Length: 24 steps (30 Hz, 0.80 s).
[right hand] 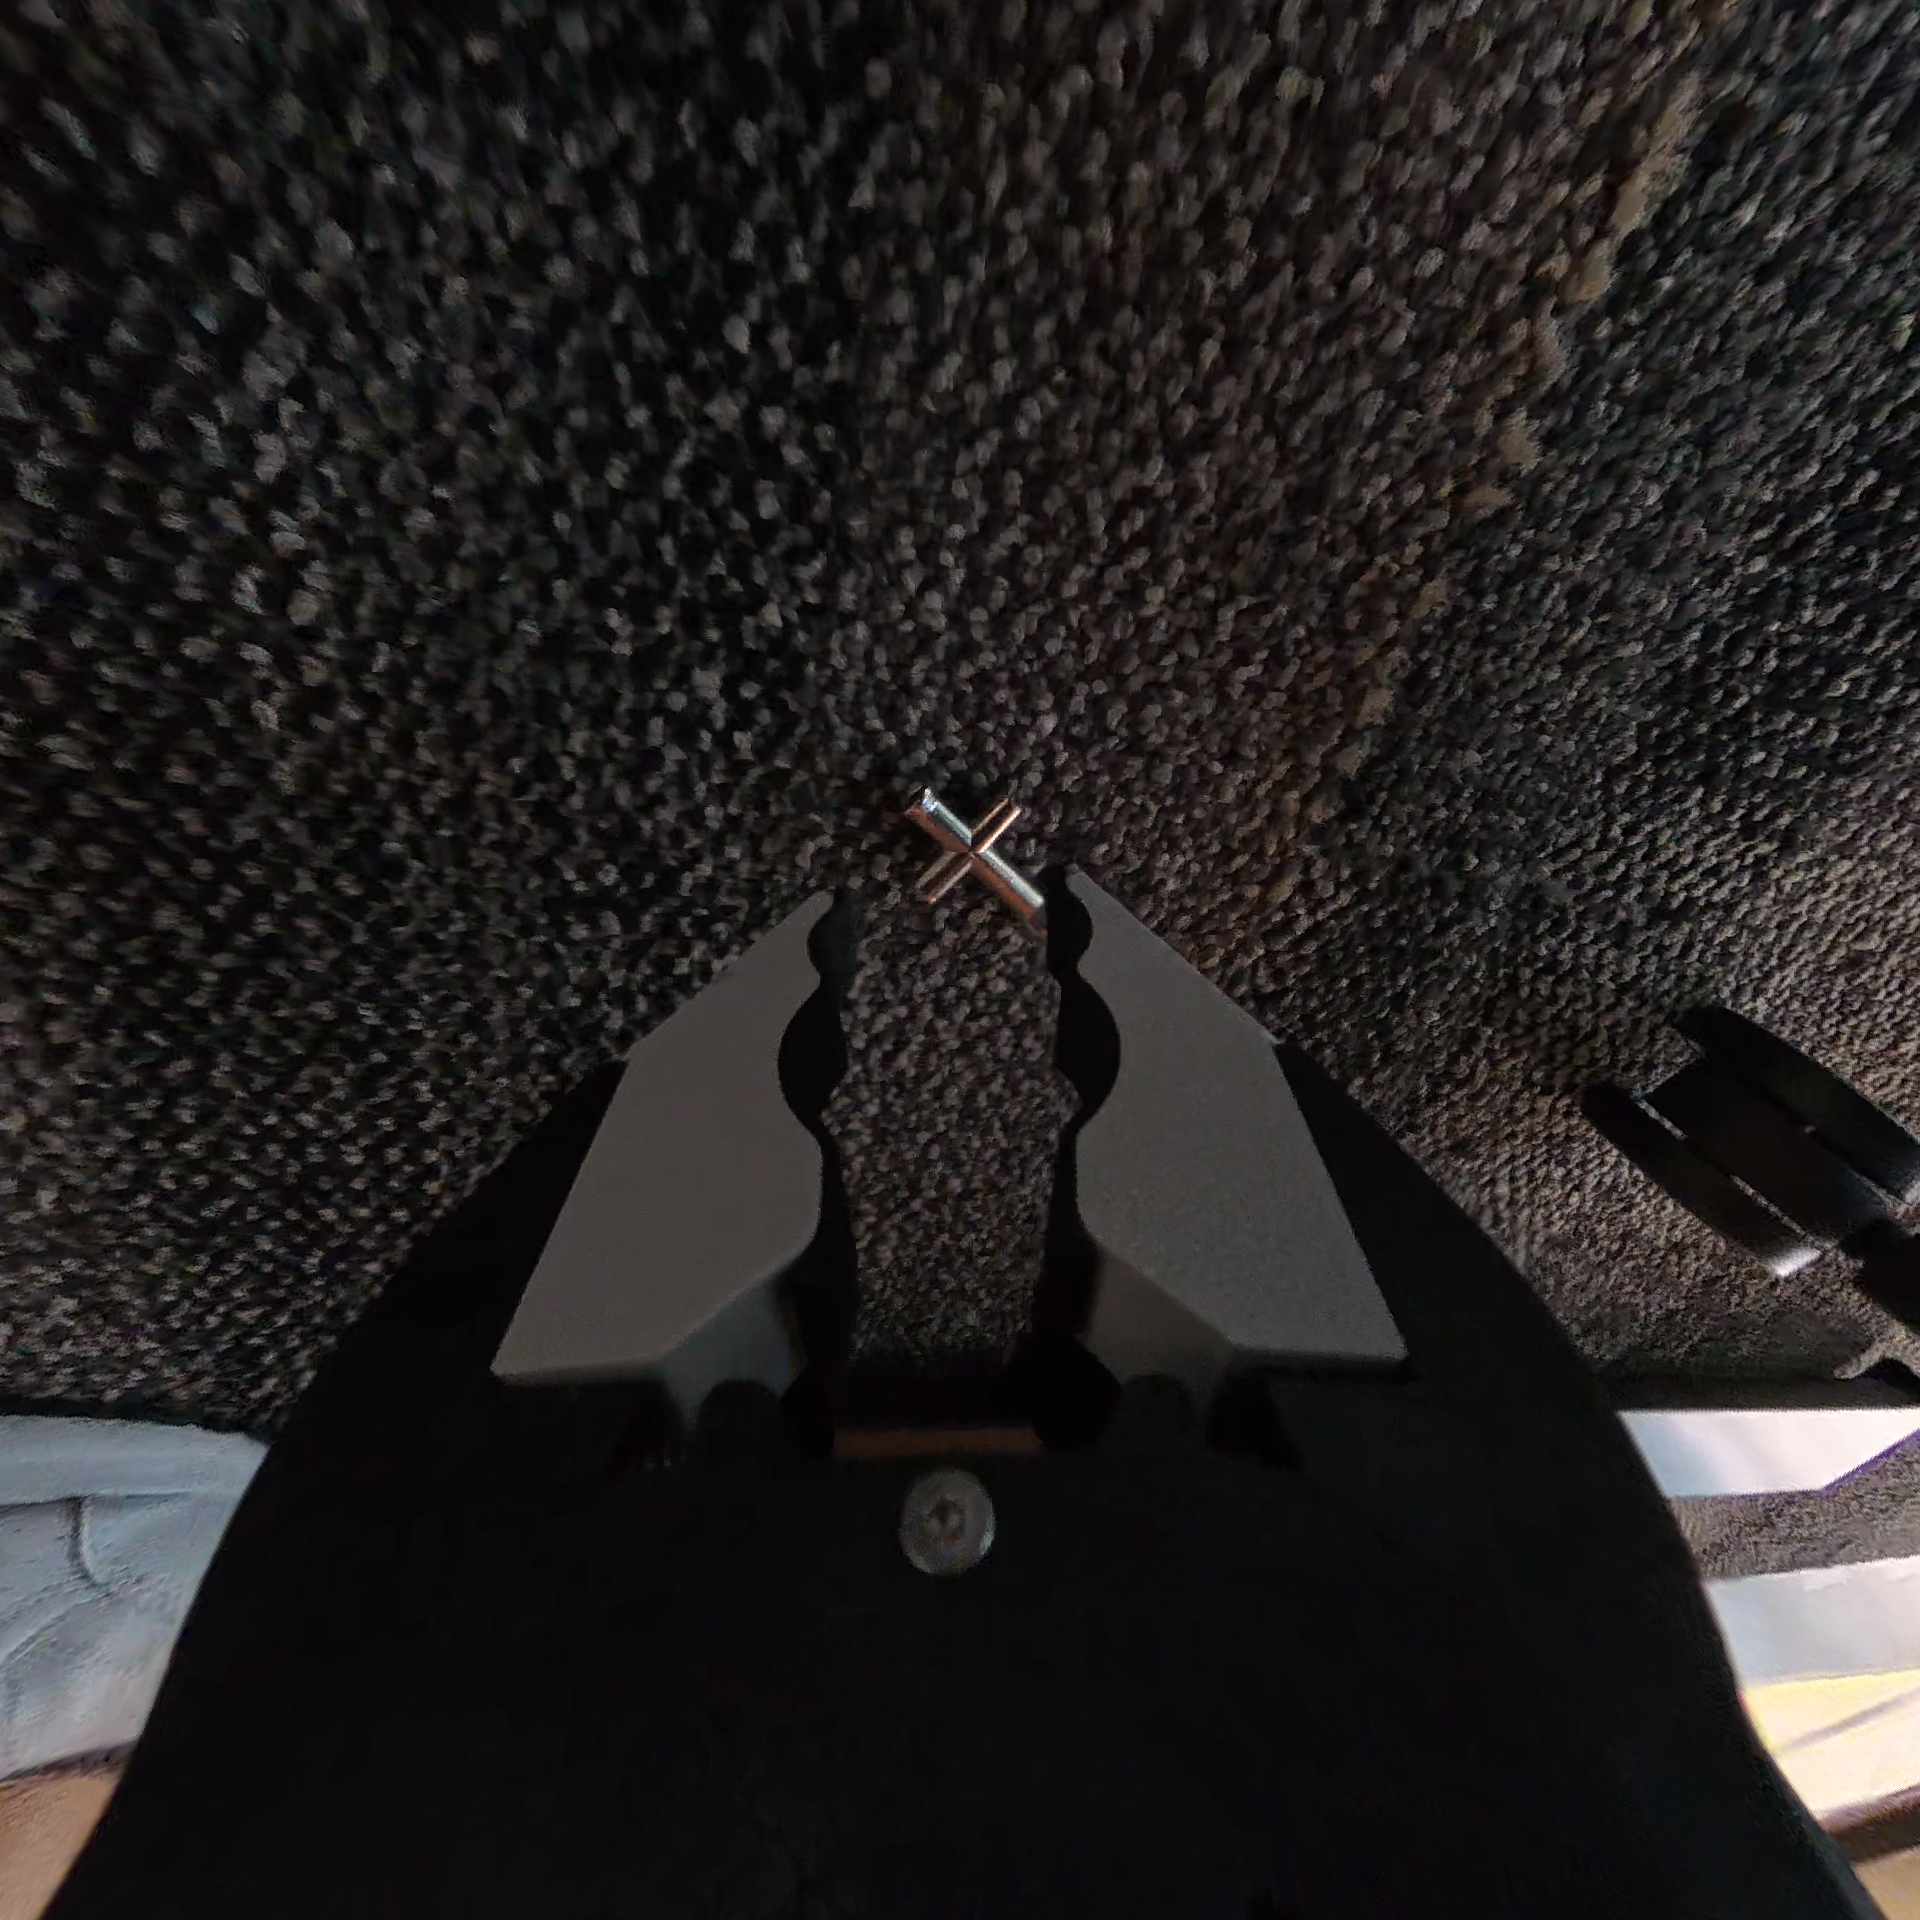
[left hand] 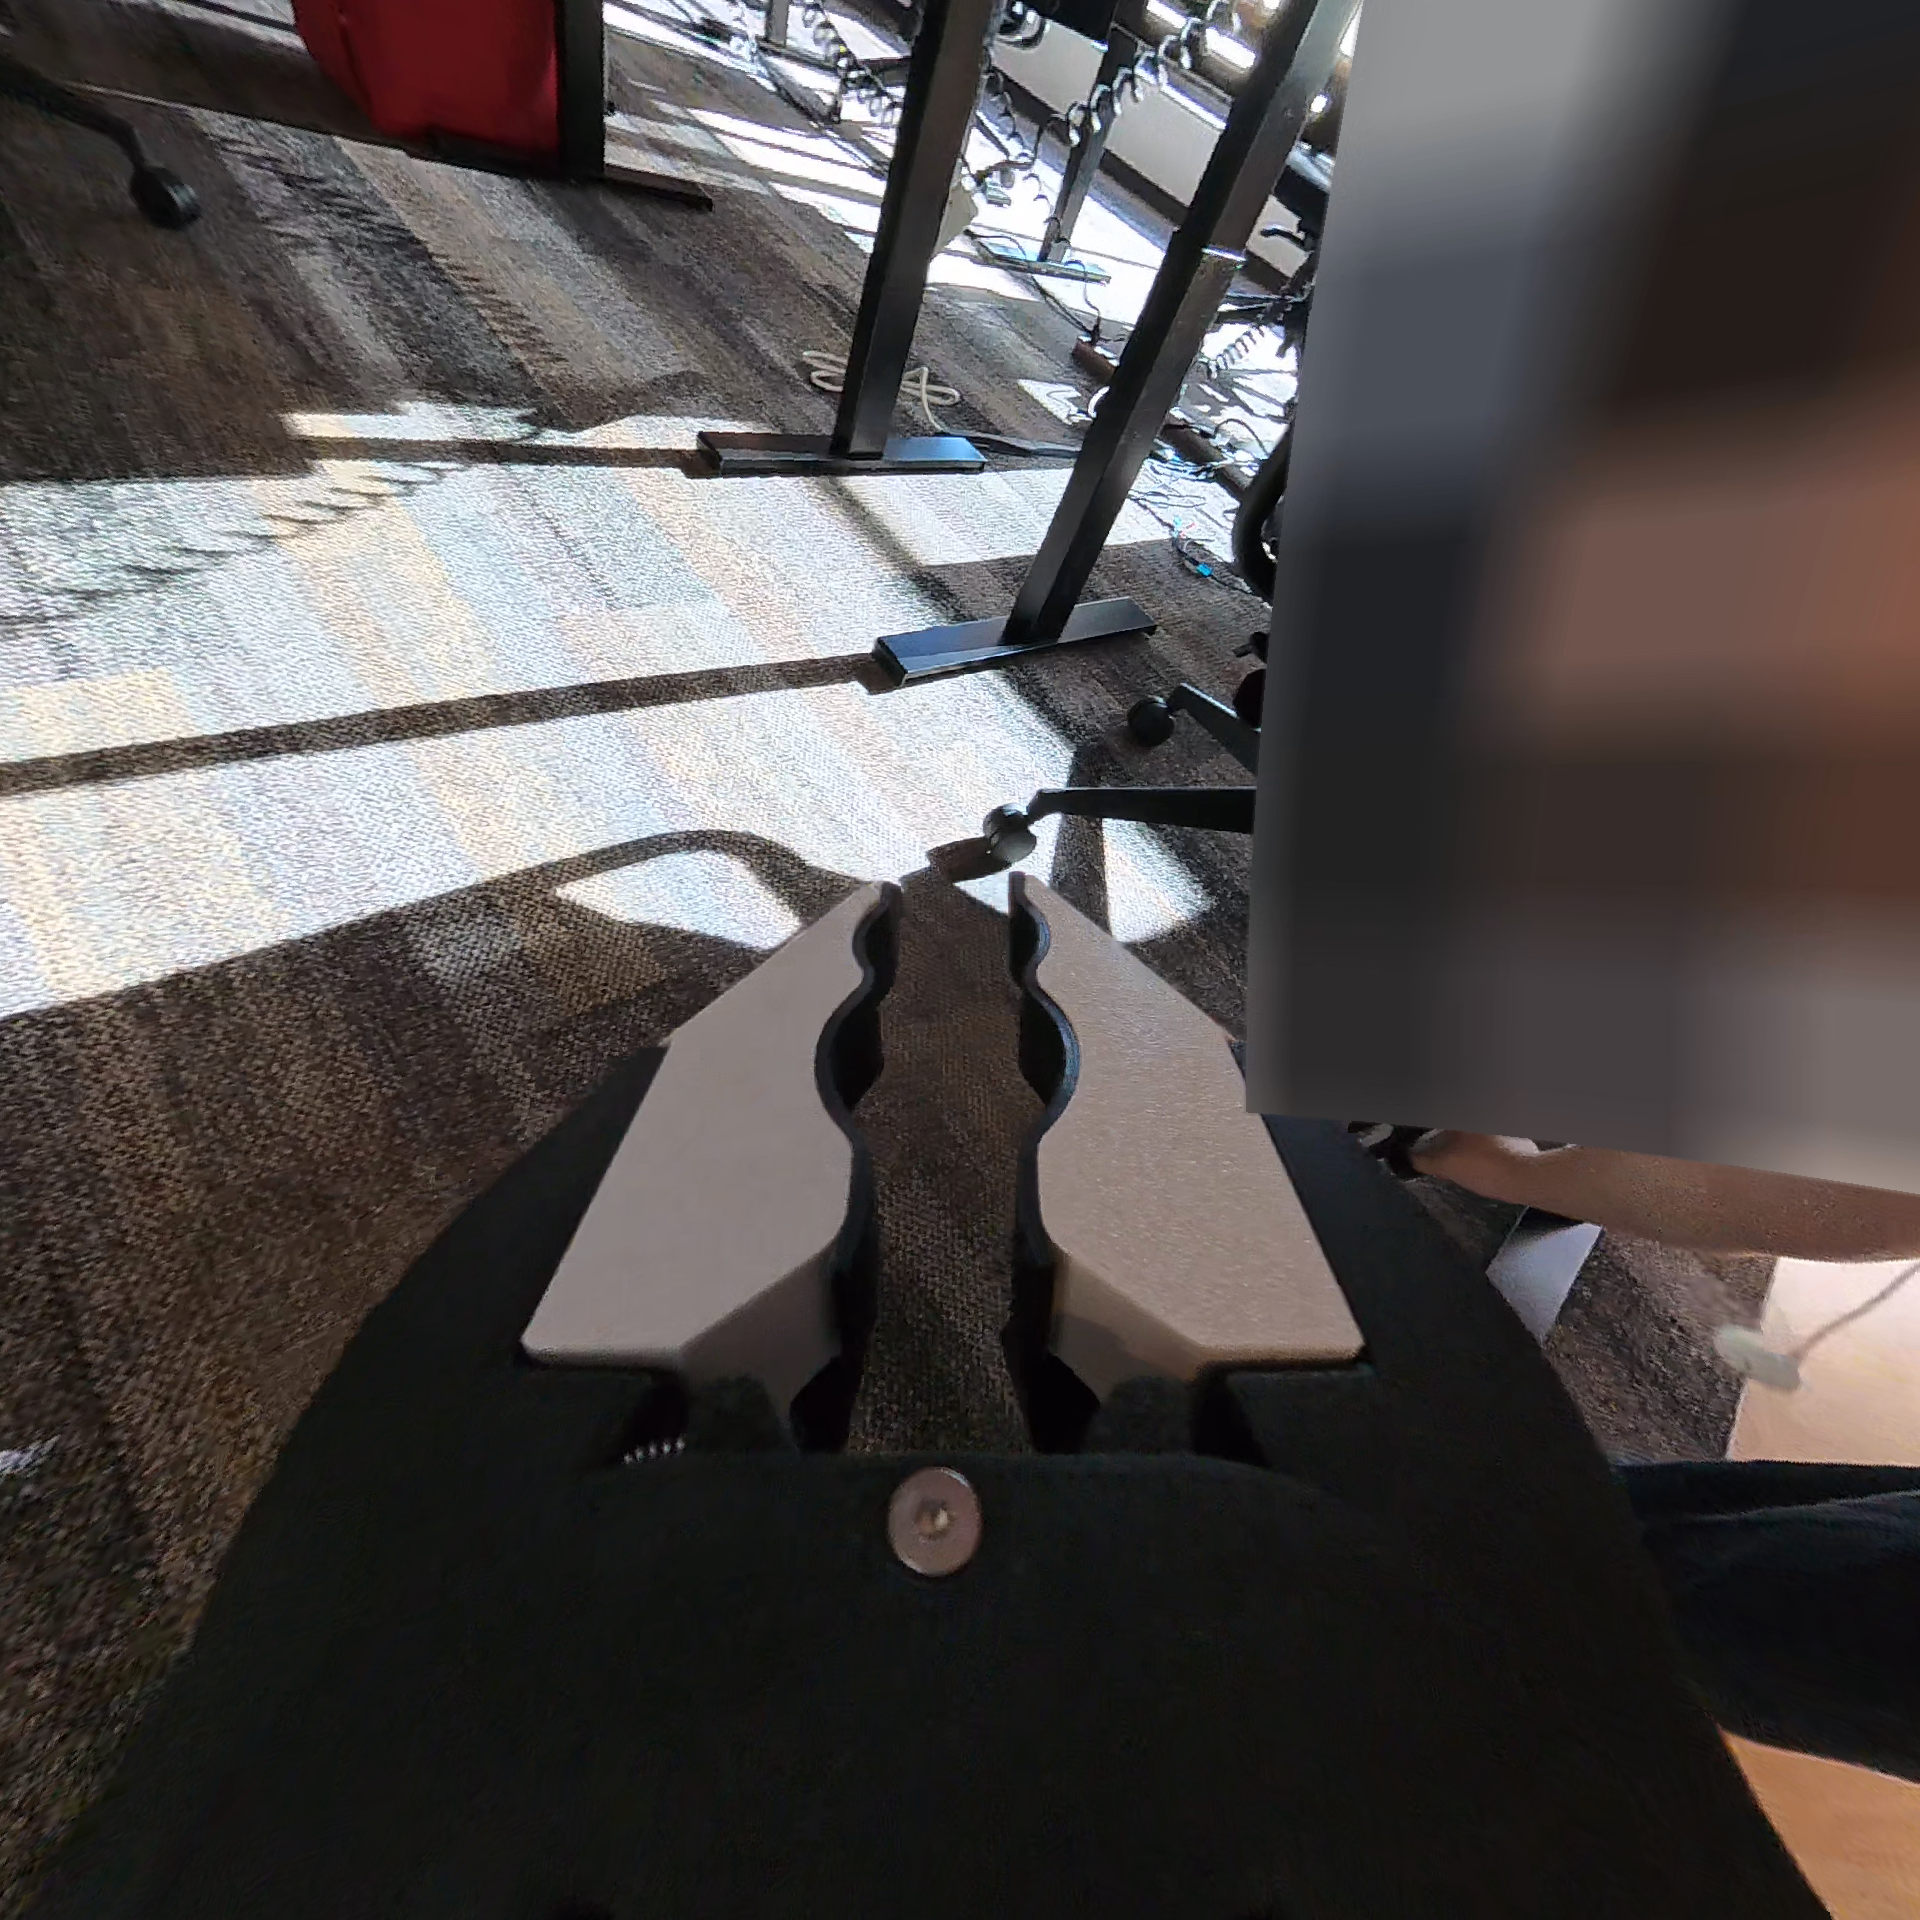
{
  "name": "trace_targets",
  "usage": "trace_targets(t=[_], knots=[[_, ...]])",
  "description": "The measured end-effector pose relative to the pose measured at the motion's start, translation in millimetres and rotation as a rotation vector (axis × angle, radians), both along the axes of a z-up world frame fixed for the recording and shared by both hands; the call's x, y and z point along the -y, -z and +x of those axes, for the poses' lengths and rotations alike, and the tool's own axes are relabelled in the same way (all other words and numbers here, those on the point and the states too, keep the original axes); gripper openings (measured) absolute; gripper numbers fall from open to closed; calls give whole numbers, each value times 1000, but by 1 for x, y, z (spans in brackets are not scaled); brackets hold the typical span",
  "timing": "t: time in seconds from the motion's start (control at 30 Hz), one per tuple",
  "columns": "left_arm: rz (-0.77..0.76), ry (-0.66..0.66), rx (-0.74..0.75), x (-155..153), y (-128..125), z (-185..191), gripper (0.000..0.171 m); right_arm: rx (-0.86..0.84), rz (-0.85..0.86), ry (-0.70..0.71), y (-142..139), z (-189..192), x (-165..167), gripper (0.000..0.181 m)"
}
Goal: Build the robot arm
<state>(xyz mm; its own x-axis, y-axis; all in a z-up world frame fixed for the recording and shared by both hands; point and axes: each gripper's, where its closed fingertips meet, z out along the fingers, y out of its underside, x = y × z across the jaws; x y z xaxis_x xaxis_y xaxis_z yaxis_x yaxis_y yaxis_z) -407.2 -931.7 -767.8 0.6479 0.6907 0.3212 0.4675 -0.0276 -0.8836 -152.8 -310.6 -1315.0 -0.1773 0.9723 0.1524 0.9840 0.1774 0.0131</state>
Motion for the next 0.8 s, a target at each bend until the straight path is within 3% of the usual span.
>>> trace_targets(t=[0.07, 0.17, 0.3, 0.4, 0.5, 0.6, 0.67, 0.73, 0.8], knots=[[12, 47, 14, -17, 4, 0, 19, -33, -35, -21, 4, -5, -1, 34], [-5, 108, 17, -38, 12, 3, 15, 57, -89, -17, 18, 8, -6, 35], [8, 150, 29, -57, 16, 7, 12, 44, -162, 47, 19, 7, -7, 27], [5, 170, 38, -66, 16, 15, 12, 64, -201, 65, 7, 20, 4, 20], [20, 180, 56, -70, 3, 24, 11, -4, -221, 78, -24, 21, 26, 20], [58, 173, 83, -67, -25, 32, 11, -123, -317, 112, -83, 9, 77, 19], [76, 162, 109, -62, -53, 36, 10, -199, -388, 97, -142, -4, 124, 19], [72, 142, 133, -56, -88, 39, 8, -291, -452, 42, -223, -25, 177, 19], [50, 122, 207, -54, -121, 38, 6, -391, -497, -35, -322, -53, 231, 19]])
